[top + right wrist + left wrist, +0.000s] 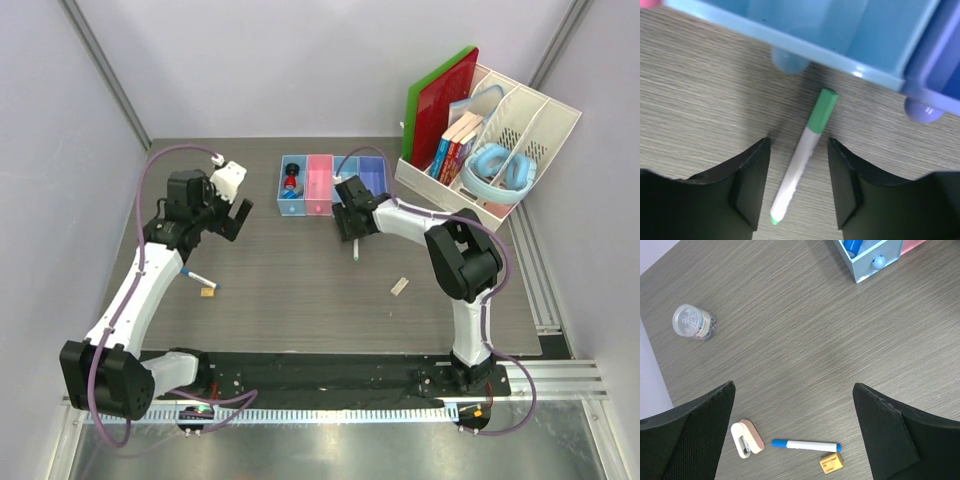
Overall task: Sort the stationery into containers
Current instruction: Pick up the pen from the center of the board.
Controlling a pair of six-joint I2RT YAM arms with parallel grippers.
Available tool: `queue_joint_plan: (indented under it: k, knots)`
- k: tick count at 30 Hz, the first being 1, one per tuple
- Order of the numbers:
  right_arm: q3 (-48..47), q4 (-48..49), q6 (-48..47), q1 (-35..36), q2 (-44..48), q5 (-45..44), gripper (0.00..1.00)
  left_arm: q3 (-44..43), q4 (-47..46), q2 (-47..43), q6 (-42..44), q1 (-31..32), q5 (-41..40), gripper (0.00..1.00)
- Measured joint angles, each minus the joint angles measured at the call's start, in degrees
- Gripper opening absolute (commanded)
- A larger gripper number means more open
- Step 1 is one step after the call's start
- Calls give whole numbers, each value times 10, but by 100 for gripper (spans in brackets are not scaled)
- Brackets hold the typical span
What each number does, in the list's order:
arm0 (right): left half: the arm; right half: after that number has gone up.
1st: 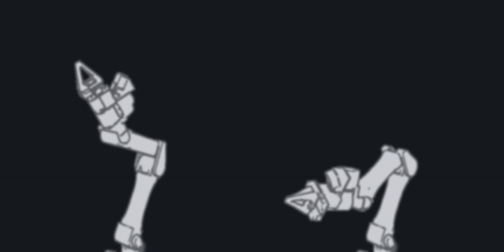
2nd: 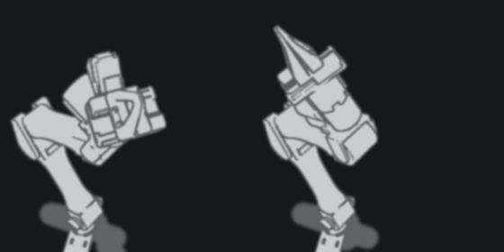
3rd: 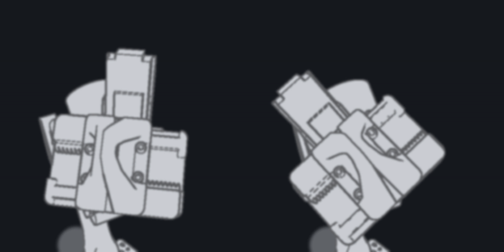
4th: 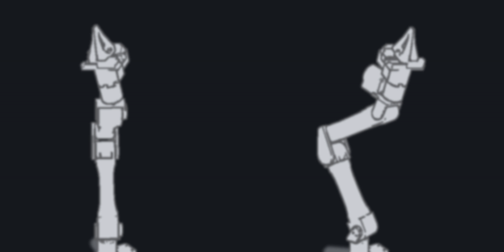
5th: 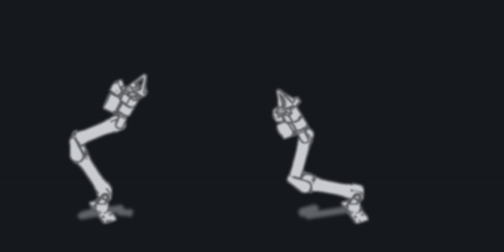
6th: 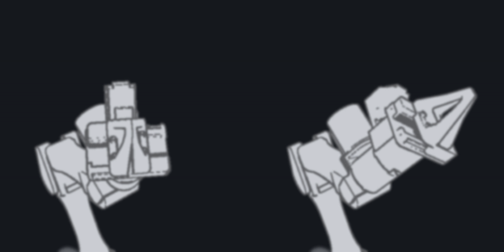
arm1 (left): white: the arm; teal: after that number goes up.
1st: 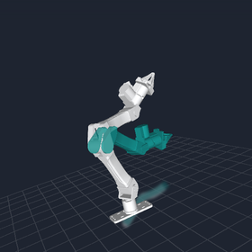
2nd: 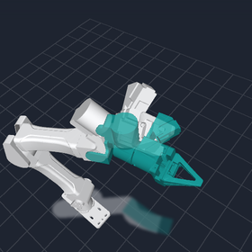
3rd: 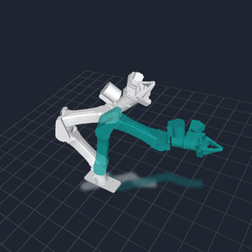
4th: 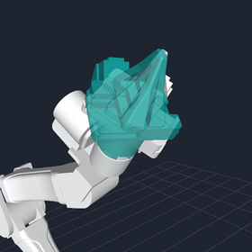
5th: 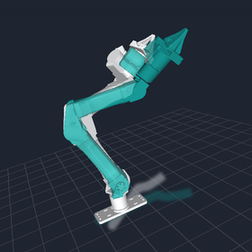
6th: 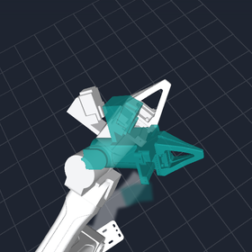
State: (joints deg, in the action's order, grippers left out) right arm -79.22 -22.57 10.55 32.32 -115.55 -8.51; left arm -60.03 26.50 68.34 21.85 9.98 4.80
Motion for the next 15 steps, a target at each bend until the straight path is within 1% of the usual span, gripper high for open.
queue_joint_plan:
  k: [1, 3, 4, 5, 8, 15]
  knots:
    - [0, 5, 2, 7, -2, -10, 50, 0, 1, -3, 1, -1, 0, 100]
    - [0, 13, 4, 18, -3, -24, 40, 0, 3, -5, 4, -2, 2, 100]
    - [0, 16, 4, 21, -4, -28, 32, 0, 5, -6, 8, -4, 3, 100]
    - [0, 19, 7, 24, -5, -28, 18, 0, 6, -6, 11, -5, 4, 100]
    - [0, 31, 6, 30, -8, -30, 1, 5, 10, -6, 21, -11, 8, 100]
    - [1, 34, -2, 30, -8, -14, 1, 29, 38, -5, 55, -30, 17, 100]
